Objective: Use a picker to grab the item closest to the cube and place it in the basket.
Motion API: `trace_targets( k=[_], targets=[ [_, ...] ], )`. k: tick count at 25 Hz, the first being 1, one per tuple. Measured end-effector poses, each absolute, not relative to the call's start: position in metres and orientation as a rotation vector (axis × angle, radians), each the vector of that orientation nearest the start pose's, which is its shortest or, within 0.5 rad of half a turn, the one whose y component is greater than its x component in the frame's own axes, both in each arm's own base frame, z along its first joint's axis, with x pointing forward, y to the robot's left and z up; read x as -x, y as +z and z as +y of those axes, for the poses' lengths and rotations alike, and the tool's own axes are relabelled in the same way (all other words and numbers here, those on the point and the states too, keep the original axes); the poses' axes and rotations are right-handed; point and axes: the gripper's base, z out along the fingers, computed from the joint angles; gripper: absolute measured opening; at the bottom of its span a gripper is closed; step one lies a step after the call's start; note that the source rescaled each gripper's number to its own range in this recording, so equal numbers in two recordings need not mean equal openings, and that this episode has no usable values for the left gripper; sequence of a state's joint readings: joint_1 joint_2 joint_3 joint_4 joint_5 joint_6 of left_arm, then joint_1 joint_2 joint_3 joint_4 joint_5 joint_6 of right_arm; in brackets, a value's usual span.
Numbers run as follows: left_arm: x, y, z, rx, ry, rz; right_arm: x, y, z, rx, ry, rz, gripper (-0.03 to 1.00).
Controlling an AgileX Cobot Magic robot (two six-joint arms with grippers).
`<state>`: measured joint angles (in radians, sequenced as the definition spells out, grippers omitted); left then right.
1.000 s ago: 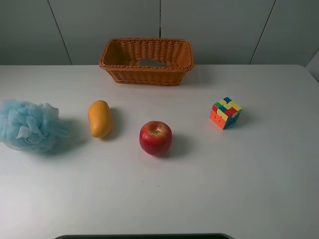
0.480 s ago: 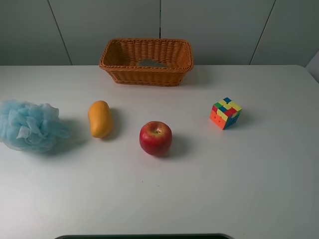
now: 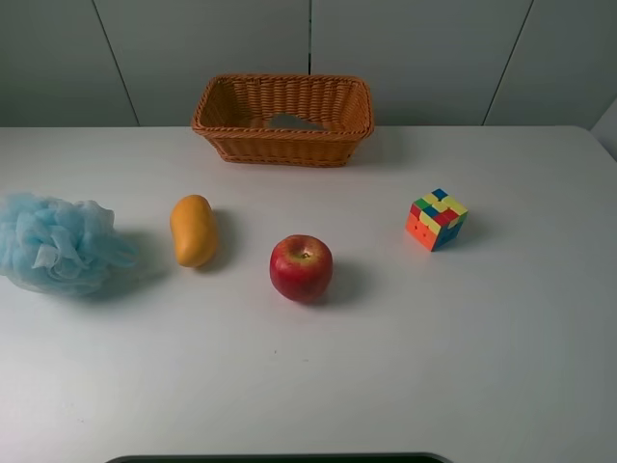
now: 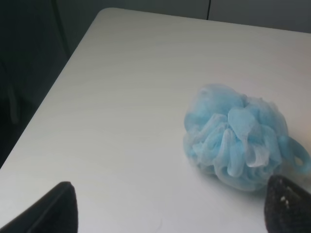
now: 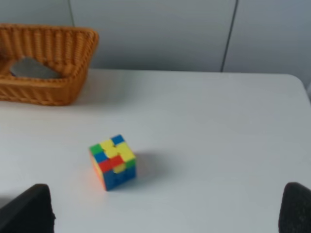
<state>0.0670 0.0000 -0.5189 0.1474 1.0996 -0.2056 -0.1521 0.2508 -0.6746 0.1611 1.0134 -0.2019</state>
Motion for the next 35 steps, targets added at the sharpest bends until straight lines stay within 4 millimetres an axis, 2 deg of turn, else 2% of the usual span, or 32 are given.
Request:
trace_targets(
  k=[4, 10, 12, 35],
  targets=[
    [0.010, 0.280, 0.011, 0.291, 0.091, 2.036, -0.014, 0.322, 0.006, 0.012, -0.074, 2.084, 1.00],
    [0.010, 0.280, 0.011, 0.291, 0.091, 2.036, 0.001, 0.286, 0.007, -0.021, -0.072, 2.067, 1.00],
    [0.010, 0.280, 0.011, 0.291, 0.091, 2.036, 0.006, 0.280, 0.006, -0.036, -0.084, 2.062, 1.00],
    [0.010, 0.280, 0.012, 0.292, 0.097, 2.035, 0.008, 0.278, 0.002, -0.014, -0.047, 2.060, 1.00]
  ],
)
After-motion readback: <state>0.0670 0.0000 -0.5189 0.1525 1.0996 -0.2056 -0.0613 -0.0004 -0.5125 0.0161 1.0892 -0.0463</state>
